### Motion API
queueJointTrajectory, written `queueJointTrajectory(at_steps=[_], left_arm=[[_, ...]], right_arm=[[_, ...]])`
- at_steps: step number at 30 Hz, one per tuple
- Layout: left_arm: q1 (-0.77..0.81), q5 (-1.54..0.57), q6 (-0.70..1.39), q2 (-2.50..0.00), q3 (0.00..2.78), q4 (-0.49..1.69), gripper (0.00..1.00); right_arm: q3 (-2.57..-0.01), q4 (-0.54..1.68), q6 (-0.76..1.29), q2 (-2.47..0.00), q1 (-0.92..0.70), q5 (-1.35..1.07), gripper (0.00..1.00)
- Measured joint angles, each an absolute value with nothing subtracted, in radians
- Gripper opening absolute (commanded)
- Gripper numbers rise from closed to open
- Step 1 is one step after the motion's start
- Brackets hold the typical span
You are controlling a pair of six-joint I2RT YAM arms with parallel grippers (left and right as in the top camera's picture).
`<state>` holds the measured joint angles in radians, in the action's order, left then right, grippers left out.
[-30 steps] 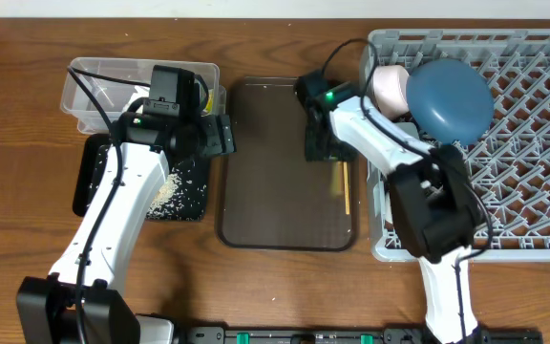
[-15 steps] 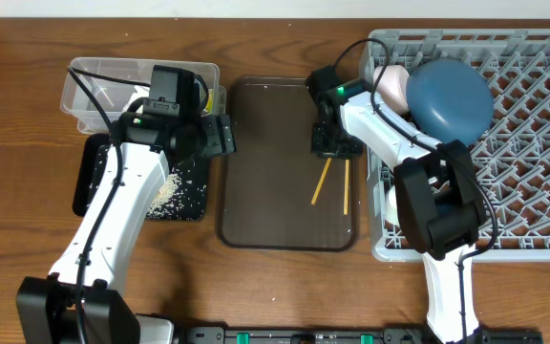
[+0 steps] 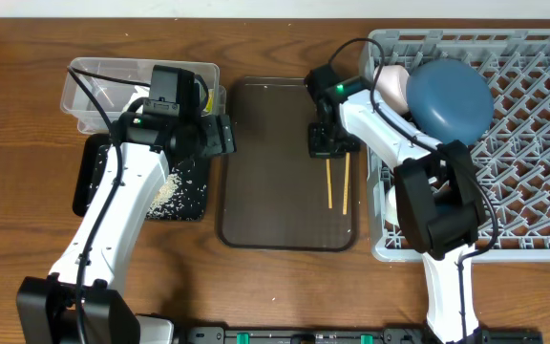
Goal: Sort waste into correct bins and load items into the dishwasher rack
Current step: 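Carry the chopstick into the rack and lay it down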
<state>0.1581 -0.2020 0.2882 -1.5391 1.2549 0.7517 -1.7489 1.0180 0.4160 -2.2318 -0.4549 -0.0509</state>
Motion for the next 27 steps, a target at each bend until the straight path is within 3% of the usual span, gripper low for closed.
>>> queueJointTrajectory(at_steps=[11, 20, 27], left_arm=[[0.158, -0.202, 0.288, -1.539, 1.255, 0.751, 0.88], [0.158, -0.202, 0.288, -1.539, 1.255, 0.752, 0.88], [0.158, -0.202, 0.288, -1.539, 1.255, 0.752, 0.88]], right_arm=[[-1.785, 1.178, 0.449, -1.851, -0.340, -0.003, 0.01], [-1.764, 1.425, 0.900, -1.761, -0.070, 0.280, 0.02], [-1.649, 1.367, 1.131, -1.761, 0.060, 0.360, 0.01]])
